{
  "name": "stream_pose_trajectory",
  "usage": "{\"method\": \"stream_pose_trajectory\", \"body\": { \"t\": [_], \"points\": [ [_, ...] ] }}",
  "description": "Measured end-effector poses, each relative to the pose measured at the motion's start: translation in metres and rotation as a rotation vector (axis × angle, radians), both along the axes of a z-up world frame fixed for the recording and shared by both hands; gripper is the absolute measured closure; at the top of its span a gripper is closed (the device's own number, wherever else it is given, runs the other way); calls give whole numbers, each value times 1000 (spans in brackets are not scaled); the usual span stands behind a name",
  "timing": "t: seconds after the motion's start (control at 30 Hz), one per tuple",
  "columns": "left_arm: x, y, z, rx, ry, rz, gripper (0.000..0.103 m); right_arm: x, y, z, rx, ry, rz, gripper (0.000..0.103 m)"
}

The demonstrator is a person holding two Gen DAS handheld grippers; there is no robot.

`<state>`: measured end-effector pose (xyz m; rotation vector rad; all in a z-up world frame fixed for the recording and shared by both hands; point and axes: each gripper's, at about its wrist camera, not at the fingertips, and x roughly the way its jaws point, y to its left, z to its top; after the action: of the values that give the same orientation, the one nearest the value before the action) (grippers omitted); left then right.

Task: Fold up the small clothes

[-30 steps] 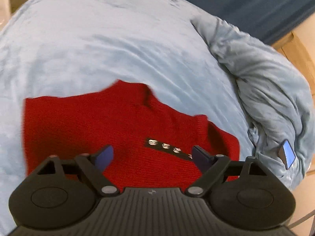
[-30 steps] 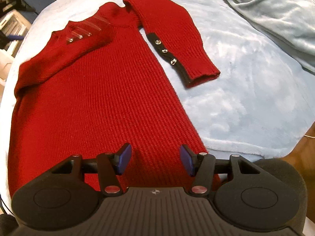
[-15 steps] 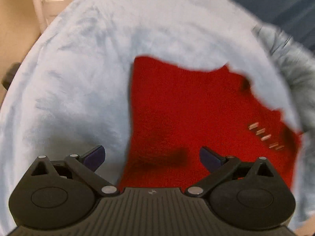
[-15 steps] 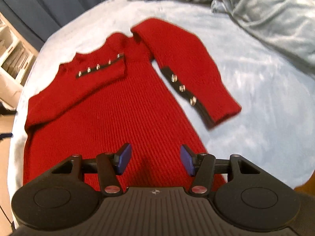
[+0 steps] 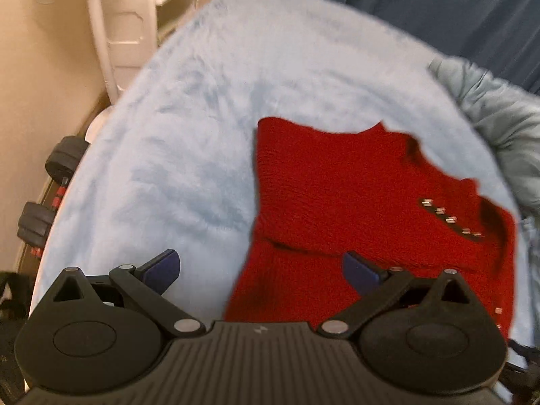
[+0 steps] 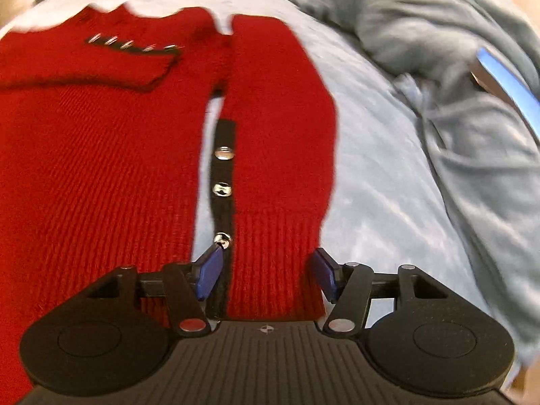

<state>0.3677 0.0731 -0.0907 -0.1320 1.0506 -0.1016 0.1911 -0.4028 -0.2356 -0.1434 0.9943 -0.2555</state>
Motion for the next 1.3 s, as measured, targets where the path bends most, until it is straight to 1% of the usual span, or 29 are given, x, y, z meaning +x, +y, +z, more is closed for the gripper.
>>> {"method": "stream_pose_trajectory", "body": {
  "t": [0.03,0.07,0.13,0.2,0.3,0.33,0.37,0.4,0.43,0.47,0.5,0.53,0.57,0.63,0.67,0.7,0.73,0.77,0.83,0.87,0.9,0.97,1.0,1.03,1.1,1.17,1.2,1.3],
  "points": [
    [-15,3,6,-17,-5,15,1,1,2,-1,-3,1,31,54],
    [-30,6,10,-33,-3,31,1,3,4,-3,10,17,57,62],
    [-54,7,16,-62,5,58,1,6,7,0,31,20,83,95],
    [-77,9,17,-79,23,84,1,7,7,5,24,25,96,95],
    [-104,8,18,-83,43,98,1,-2,-6,13,79,-17,60,95],
    [-112,8,19,-84,58,103,1,-7,-10,15,90,-39,50,93],
    [-119,4,19,-85,80,110,1,-11,-15,16,110,-47,35,88],
    [-125,2,18,-89,92,112,1,-14,-19,16,142,-44,27,70],
    [-131,0,20,-93,99,110,1,-16,-26,13,186,-30,18,50],
    [-135,-4,22,-94,102,107,1,-17,-31,10,228,-21,13,45],
    [-139,-7,23,-90,102,102,1,-20,-36,7,275,-20,16,45],
    [-142,-11,25,-83,99,97,1,-21,-37,6,287,-26,21,46],
    [-144,-16,29,-74,95,90,1,-23,-37,4,277,-46,22,49],
    [-146,-24,33,-59,92,75,1,-22,-35,3,223,-60,35,94],
    [-147,-28,36,-52,90,75,1,-18,-32,3,194,-58,50,94],
    [-147,-30,40,-48,84,74,1,-16,-33,8,196,-61,53,95],
    [-148,-33,44,-46,75,70,1,-17,-35,18,211,-86,34,95],
    [-149,-35,48,-41,65,65,1,-18,-44,33,246,-135,0,96],
    [-150,-42,54,-30,53,51,1,-24,-81,81,401,-298,-130,96],
    [-150,-44,56,-26,49,47,1,-29,-101,105,463,-379,-189,96],
    [-149,-47,57,-24,48,47,1,-34,-118,126,502,-449,-232,96],
    [-148,-49,58,-36,48,45,1,-46,-157,171,546,-591,-333,96],
    [-147,-50,58,-44,49,44,1,-50,-174,188,558,-641,-383,96],
    [-147,-51,57,-54,51,45,1,-52,-187,200,564,-670,-426,96],
    [-147,-50,55,-67,58,41,1,-55,-211,212,543,-684,-537,96],
    [-147,-48,53,-68,65,42,1,-52,-232,207,538,-653,-658,96],
    [-146,-46,51,-67,69,44,1,-46,-241,195,524,-607,-709,96],
    [-145,-36,50,-72,70,65,1,-30,-249,152,481,-437,-792,96]
  ]
}}
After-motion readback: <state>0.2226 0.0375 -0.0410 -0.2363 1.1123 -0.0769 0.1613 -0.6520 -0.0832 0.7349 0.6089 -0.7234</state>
